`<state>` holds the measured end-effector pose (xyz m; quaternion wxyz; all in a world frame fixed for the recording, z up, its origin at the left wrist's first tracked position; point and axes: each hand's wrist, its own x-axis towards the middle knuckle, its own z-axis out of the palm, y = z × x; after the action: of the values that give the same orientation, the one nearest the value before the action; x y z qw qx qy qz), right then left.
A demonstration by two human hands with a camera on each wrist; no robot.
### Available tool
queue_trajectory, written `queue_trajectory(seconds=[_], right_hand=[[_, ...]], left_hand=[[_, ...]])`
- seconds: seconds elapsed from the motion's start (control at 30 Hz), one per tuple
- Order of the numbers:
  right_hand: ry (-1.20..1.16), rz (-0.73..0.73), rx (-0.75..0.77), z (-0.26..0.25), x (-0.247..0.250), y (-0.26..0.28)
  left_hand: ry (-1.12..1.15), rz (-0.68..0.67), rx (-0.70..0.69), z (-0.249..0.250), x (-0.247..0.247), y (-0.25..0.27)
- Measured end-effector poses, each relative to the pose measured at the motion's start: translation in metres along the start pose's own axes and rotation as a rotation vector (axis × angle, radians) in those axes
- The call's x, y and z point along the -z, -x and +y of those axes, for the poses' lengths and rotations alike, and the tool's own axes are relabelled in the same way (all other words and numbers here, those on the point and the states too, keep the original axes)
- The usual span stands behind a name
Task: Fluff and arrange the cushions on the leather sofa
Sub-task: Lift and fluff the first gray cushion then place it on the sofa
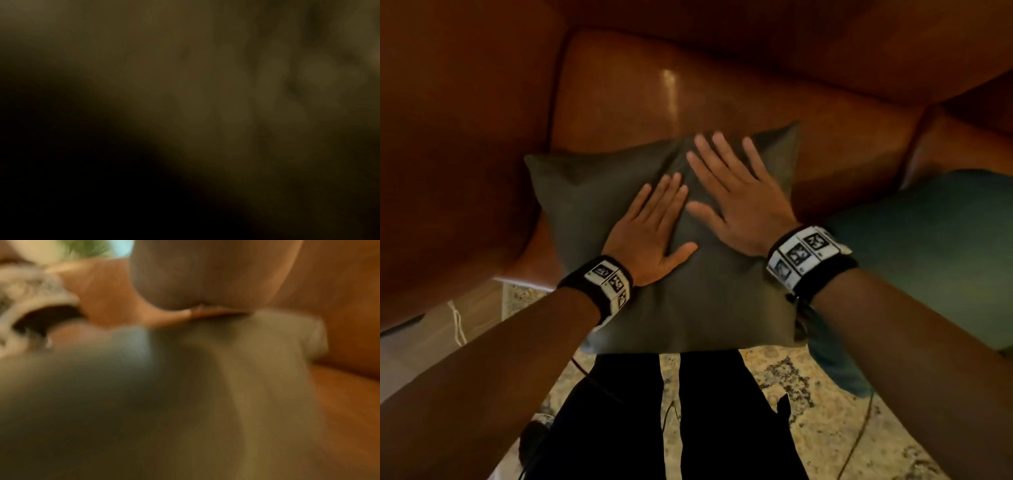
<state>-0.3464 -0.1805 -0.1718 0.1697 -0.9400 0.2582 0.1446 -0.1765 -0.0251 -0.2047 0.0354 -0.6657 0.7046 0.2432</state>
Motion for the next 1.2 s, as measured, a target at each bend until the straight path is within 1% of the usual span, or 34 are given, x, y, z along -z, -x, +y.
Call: queue_trajectory(seconds=[0.03,0.13,0.2,0.23,0.27,0.3,0.33,0.37,0.4,0.43,0.5,0.57,0.6,0.63,0.67,0.7,0.77,0.8,0.83,0.9,0.93,1.0,1.03,1.1,1.17,1.2], right_hand=[[-0.015,-0.040,-0.008,0.011,-0.004,0.003],[-0.070,-0.072,-0.299,0.064,-0.009,0.006],[-0.044,-0.028,-0.475,0.072,0.001,0.002],[-0.041,0.034,-0.516,0.061,0.012,-0.004],[-0.051,0.098,-0.484,0.043,0.020,-0.009],[-0.050,0.114,-0.365,0.026,0.024,-0.011],[-0.025,0.088,-0.179,0.010,0.021,-0.010],[0.021,0.031,-0.006,0.000,0.013,-0.005],[0.051,-0.030,0.074,0.001,0.006,0.000],[0.049,-0.068,0.040,0.011,0.000,0.005],[0.037,-0.080,-0.157,0.044,-0.004,0.013],[0.087,-0.089,-0.265,0.069,0.006,0.022],[0.112,-0.064,-0.314,0.070,0.016,0.023],[0.112,0.009,-0.356,0.060,0.025,0.020],[0.087,0.082,-0.357,0.043,0.031,0.017],[0.068,0.115,-0.285,0.024,0.033,0.015],[0.099,0.075,-0.006,-0.004,0.022,0.016],[0.109,0.036,0.058,-0.007,0.013,0.019],[0.091,0.002,0.005,-0.002,0.006,0.022],[0.037,-0.004,-0.273,0.020,-0.006,0.031],[0.031,0.004,-0.389,0.029,-0.009,0.037],[0.008,0.050,-0.522,0.033,-0.006,0.051],[-0.013,0.108,-0.558,0.026,-0.002,0.058],[-0.066,0.232,-0.569,-0.006,0.005,0.072],[-0.118,0.329,-0.569,-0.053,-0.001,0.087],[-0.143,0.343,-0.577,-0.080,-0.010,0.095]], left_hand=[[0.004,-0.002,-0.003,-0.001,0.001,0.001],[0.007,0.006,0.005,0.003,-0.001,-0.008],[0.011,0.004,0.009,0.003,-0.003,-0.012],[0.010,0.001,0.007,0.003,-0.003,-0.010],[0.003,-0.001,0.007,0.001,-0.004,-0.006],[-0.006,-0.001,0.003,0.000,-0.006,-0.001],[-0.011,-0.001,-0.002,-0.002,-0.006,0.002],[-0.012,0.000,-0.004,-0.003,-0.005,0.005],[-0.012,0.000,-0.009,-0.003,-0.003,0.005],[-0.009,-0.006,-0.014,-0.004,-0.001,0.004],[0.000,-0.014,-0.012,-0.004,0.001,-0.001],[0.008,-0.006,-0.006,-0.003,0.001,-0.003],[0.009,-0.001,-0.008,-0.003,0.000,-0.003],[0.007,0.004,-0.006,-0.003,-0.001,-0.001],[0.005,0.009,-0.003,-0.003,-0.002,0.002],[0.006,0.013,-0.006,-0.005,-0.003,0.005],[0.005,0.019,-0.015,-0.009,-0.001,0.009],[0.006,0.017,-0.018,-0.012,0.001,0.010],[0.012,0.012,-0.019,-0.013,0.002,0.011],[0.025,0.019,-0.021,-0.014,0.005,0.006],[0.029,0.029,-0.021,-0.013,0.007,0.004],[0.036,0.044,-0.032,-0.012,0.009,0.003],[0.037,0.045,-0.044,-0.011,0.009,0.003],[0.032,0.043,-0.050,-0.013,0.010,0.005],[0.017,0.032,-0.041,-0.013,0.013,0.005],[0.004,0.024,-0.037,-0.013,0.014,0.005]])
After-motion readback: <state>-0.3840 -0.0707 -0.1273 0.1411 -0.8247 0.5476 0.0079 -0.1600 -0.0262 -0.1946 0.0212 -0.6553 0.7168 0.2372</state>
